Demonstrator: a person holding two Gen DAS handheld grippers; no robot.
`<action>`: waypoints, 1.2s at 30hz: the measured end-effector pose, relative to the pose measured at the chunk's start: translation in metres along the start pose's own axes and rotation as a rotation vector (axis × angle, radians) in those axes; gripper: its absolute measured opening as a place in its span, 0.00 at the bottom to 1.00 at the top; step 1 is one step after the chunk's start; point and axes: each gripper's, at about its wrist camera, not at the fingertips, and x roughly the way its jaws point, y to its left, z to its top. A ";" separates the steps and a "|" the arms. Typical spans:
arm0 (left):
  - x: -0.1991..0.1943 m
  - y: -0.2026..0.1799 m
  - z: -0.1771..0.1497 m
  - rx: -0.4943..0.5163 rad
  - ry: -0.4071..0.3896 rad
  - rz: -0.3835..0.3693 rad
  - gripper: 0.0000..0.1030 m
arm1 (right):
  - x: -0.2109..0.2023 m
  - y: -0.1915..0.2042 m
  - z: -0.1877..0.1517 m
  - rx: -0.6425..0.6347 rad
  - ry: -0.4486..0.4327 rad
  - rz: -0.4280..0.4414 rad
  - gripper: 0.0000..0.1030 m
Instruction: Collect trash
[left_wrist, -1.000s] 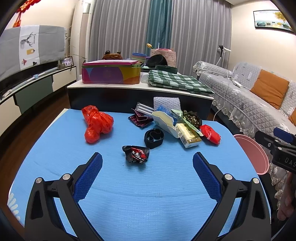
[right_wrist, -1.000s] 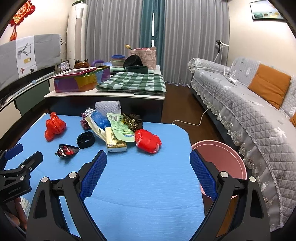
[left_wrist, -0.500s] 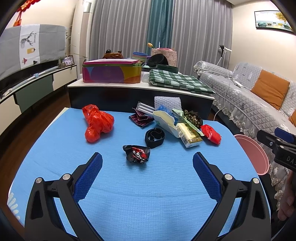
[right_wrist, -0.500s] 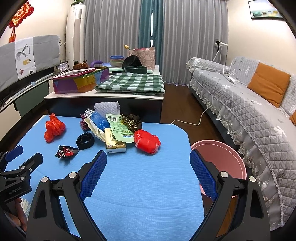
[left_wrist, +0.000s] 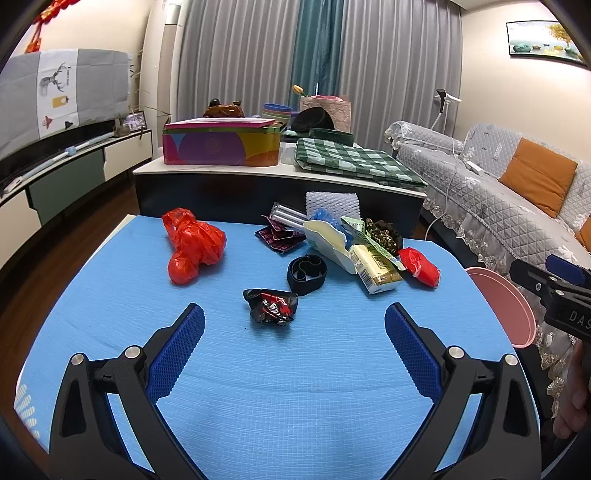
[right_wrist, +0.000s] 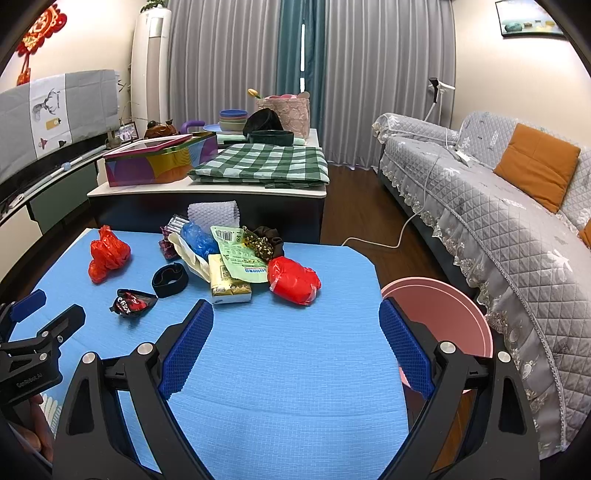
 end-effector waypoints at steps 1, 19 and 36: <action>0.000 0.000 0.000 0.000 0.001 -0.001 0.92 | 0.000 0.000 0.000 0.000 0.000 0.000 0.87; 0.000 -0.002 0.001 -0.016 0.006 0.001 0.92 | 0.002 -0.005 -0.001 0.027 0.011 0.007 0.82; 0.037 0.005 0.009 -0.063 0.044 0.014 0.87 | 0.061 -0.019 0.013 0.144 0.075 0.046 0.62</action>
